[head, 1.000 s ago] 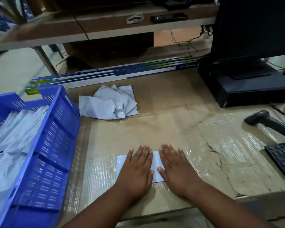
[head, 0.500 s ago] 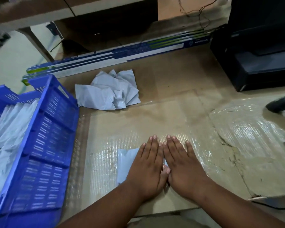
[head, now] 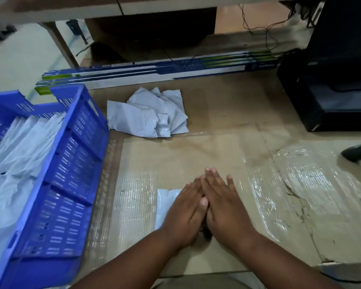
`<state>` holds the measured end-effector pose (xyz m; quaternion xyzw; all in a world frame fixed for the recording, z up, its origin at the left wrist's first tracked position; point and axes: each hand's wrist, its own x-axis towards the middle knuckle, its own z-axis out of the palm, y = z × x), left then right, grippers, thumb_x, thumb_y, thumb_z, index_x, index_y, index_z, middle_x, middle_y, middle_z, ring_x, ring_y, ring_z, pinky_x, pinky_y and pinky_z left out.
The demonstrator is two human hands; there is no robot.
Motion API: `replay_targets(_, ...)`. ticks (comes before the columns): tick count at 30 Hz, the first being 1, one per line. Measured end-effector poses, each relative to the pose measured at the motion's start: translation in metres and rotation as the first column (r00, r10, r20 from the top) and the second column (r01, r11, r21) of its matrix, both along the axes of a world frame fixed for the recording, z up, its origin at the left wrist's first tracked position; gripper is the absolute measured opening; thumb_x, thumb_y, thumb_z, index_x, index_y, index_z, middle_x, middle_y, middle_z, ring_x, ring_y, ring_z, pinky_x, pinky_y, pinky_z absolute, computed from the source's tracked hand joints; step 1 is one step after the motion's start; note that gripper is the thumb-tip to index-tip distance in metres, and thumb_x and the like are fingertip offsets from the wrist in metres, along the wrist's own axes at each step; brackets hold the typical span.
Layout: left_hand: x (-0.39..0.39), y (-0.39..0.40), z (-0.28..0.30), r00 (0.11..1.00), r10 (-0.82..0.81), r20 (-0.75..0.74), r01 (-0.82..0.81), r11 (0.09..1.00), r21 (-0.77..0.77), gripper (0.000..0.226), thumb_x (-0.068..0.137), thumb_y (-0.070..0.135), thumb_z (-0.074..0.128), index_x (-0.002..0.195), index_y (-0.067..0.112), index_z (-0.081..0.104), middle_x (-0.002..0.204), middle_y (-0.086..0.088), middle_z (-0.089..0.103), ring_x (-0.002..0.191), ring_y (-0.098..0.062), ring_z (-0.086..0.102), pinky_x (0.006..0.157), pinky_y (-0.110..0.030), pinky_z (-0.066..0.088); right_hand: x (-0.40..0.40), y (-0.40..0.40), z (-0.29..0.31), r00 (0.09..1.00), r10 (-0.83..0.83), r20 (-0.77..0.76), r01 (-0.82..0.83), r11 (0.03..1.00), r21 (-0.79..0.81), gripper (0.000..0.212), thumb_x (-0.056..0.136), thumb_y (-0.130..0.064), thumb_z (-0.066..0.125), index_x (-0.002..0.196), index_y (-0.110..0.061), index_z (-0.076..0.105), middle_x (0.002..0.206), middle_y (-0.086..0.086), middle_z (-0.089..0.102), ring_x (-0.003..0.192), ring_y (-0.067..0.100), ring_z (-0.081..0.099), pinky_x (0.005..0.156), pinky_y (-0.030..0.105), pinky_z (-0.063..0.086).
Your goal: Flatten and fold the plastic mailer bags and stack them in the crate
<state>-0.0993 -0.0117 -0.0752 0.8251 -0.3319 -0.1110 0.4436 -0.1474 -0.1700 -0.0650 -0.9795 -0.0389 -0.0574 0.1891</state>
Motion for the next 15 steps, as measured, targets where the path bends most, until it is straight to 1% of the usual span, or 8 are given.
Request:
replay_targets(1, 0.001, 0.000, 0.001, 0.999, 0.020, -0.035, -0.021, 0.999, -0.038, 0.056, 0.115, 0.037, 0.027, 0.168, 0.021, 0.026, 0.174, 0.007, 0.027, 0.161, -0.012, 0.021, 0.130, -0.051, 0.021, 0.003, 0.005, -0.005, 0.999, -0.020, -0.044, 0.022, 0.998, 0.054, 0.071, 0.098, -0.027, 0.029, 0.167, -0.013, 0.024, 0.175, 0.002, 0.017, 0.163, 0.013, 0.005, 0.132, 0.049, 0.007)
replay_targets(2, 0.002, -0.001, 0.002, 0.999, 0.025, -0.043, -0.027, 0.999, -0.030, 0.057, 0.115, 0.040, 0.026, 0.169, 0.020, 0.025, 0.175, 0.007, 0.025, 0.162, -0.012, 0.020, 0.131, -0.050, 0.020, 0.005, 0.007, -0.011, 0.995, -0.037, -0.088, 0.042, 0.997, 0.058, 0.073, 0.098, -0.029, 0.027, 0.169, -0.013, 0.015, 0.176, 0.001, 0.012, 0.163, 0.012, 0.003, 0.132, 0.047, 0.004)
replay_targets(3, 0.002, 0.000, 0.002, 1.000, 0.023, -0.014, -0.023, 0.999, 0.028, 0.060, 0.114, 0.043, 0.025, 0.169, 0.020, 0.023, 0.176, 0.006, 0.022, 0.162, -0.011, 0.015, 0.131, -0.048, 0.018, 0.006, 0.007, -0.018, 0.993, -0.054, -0.109, 0.055, 0.998, 0.006, 0.076, 0.099, -0.031, 0.028, 0.169, -0.013, 0.006, 0.177, 0.001, 0.006, 0.163, 0.013, 0.001, 0.132, 0.046, 0.002)
replay_targets(4, 0.001, 0.001, 0.001, 0.998, 0.016, 0.053, -0.023, 0.991, 0.132, 0.063, 0.113, 0.046, 0.022, 0.170, 0.018, 0.020, 0.177, 0.003, 0.017, 0.163, -0.011, 0.009, 0.132, -0.047, 0.015, 0.005, 0.007, -0.024, 0.992, -0.067, -0.108, 0.058, 0.995, -0.077, 0.079, 0.099, -0.033, 0.031, 0.169, -0.011, 0.002, 0.177, 0.003, 0.002, 0.163, 0.017, 0.003, 0.131, 0.048, 0.002)
replay_targets(6, -0.005, 0.007, -0.002, 0.971, -0.027, 0.238, -0.068, 0.921, 0.384, 0.072, 0.111, 0.053, 0.012, 0.169, 0.012, 0.016, 0.177, -0.006, 0.012, 0.164, -0.017, 0.000, 0.132, -0.048, 0.010, 0.005, 0.007, -0.031, 0.992, -0.078, -0.099, 0.055, 0.974, -0.219, 0.082, 0.094, -0.036, 0.039, 0.167, -0.007, 0.015, 0.176, 0.011, 0.010, 0.163, 0.028, 0.013, 0.127, 0.058, 0.010)
replay_targets(8, -0.009, 0.015, -0.003, 0.930, -0.097, 0.353, -0.113, 0.841, 0.529, 0.078, 0.109, 0.057, 0.005, 0.169, 0.008, 0.016, 0.177, -0.011, 0.014, 0.165, -0.023, -0.002, 0.131, -0.051, 0.007, 0.007, 0.011, -0.032, 0.988, -0.108, -0.113, 0.069, 0.952, -0.299, 0.083, 0.091, -0.039, 0.043, 0.165, -0.007, 0.026, 0.174, 0.018, 0.018, 0.161, 0.036, 0.017, 0.123, 0.066, 0.016)
replay_targets(11, -0.004, 0.027, -0.004, 0.896, -0.165, 0.413, -0.114, 0.813, 0.571, 0.076, 0.110, 0.056, 0.009, 0.168, 0.008, 0.021, 0.176, -0.011, 0.016, 0.165, -0.023, 0.001, 0.131, -0.053, 0.009, 0.010, 0.014, -0.034, 0.987, -0.121, -0.110, 0.076, 0.936, -0.343, 0.081, 0.091, -0.040, 0.046, 0.163, -0.006, 0.032, 0.172, 0.021, 0.020, 0.160, 0.039, 0.018, 0.122, 0.070, 0.016)
replay_targets(15, 0.001, 0.034, -0.004, 0.877, -0.238, 0.418, -0.077, 0.789, 0.610, 0.074, 0.111, 0.054, 0.020, 0.167, 0.007, 0.022, 0.177, -0.010, 0.010, 0.165, -0.023, -0.003, 0.132, -0.053, 0.010, 0.010, 0.013, -0.035, 0.987, -0.115, -0.110, 0.071, 0.935, -0.346, 0.085, 0.091, -0.044, 0.052, 0.164, -0.006, 0.029, 0.173, 0.022, 0.016, 0.161, 0.039, 0.014, 0.123, 0.070, 0.015)
